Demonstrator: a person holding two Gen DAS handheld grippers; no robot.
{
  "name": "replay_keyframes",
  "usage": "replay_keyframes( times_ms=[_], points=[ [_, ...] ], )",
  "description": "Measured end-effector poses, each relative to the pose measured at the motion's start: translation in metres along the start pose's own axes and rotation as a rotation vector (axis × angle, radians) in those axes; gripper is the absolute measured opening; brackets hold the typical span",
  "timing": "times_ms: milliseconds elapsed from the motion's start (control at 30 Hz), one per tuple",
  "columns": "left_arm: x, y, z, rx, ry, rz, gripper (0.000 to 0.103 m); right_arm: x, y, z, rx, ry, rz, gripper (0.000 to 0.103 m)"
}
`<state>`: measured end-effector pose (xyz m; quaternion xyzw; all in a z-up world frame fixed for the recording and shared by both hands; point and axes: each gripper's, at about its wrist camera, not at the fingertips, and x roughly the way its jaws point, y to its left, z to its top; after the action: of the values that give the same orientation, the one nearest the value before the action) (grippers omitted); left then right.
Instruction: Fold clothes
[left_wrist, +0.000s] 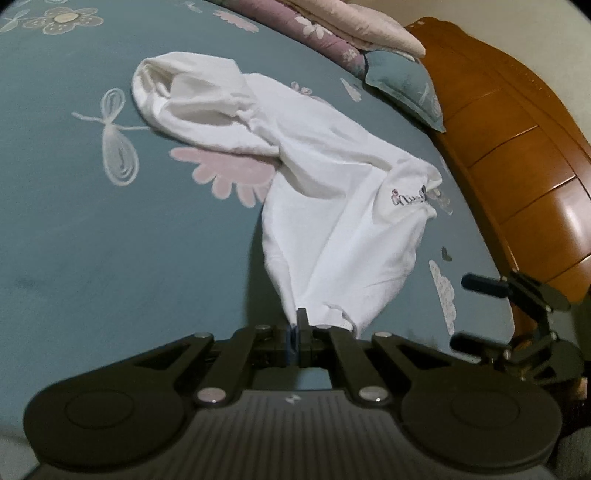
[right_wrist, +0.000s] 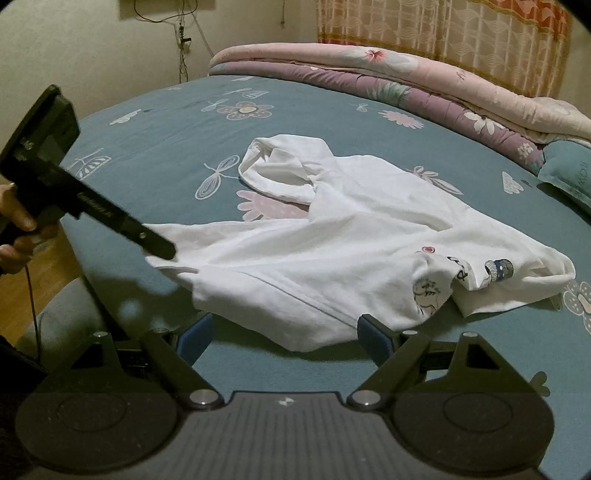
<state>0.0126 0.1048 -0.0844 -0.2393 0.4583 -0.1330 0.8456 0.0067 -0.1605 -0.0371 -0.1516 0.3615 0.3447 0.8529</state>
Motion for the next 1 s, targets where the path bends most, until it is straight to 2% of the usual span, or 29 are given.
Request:
replay_keyframes(
  times_ms=[267,367,467,533,600,667,833,933,1000],
  points=[
    [-0.009,0.013,-0.008,-0.012,0.023,0.033,0.003,0.001,0.003,-0.003,0.009,0.005,0.010,0.089],
    [-0.008,0.010,-0.007,0.026,0.045,0.074,0.005,0.001,0.004,-0.004,0.010,0.005,0.006,0.089],
    [-0.013,0.007,-0.005,0.050,0.040,0.084,0.008,0.001,0.000,-0.006,0.026,0.008,-0.003,0.089],
    [-0.018,0.001,-0.001,0.096,0.023,0.120,0.009,0.001,-0.003,-0.008,0.036,0.010,-0.010,0.089],
    [-0.021,-0.008,0.005,0.157,0.019,0.139,0.015,0.002,-0.006,-0.010,0.048,0.012,-0.016,0.089],
    [-0.020,-0.018,0.011,0.202,0.017,0.137,0.028,0.004,-0.007,-0.013,0.052,0.017,-0.025,0.089],
    [0.013,-0.057,0.021,0.353,0.042,0.131,0.036,0.015,-0.015,-0.026,0.080,0.065,-0.064,0.090],
    [0.033,-0.081,0.028,0.444,0.056,0.128,0.047,0.017,-0.023,-0.035,0.111,0.083,-0.081,0.090],
    [0.046,-0.096,0.032,0.504,0.066,0.126,0.048,0.017,-0.029,-0.040,0.136,0.085,-0.089,0.090]
  ],
)
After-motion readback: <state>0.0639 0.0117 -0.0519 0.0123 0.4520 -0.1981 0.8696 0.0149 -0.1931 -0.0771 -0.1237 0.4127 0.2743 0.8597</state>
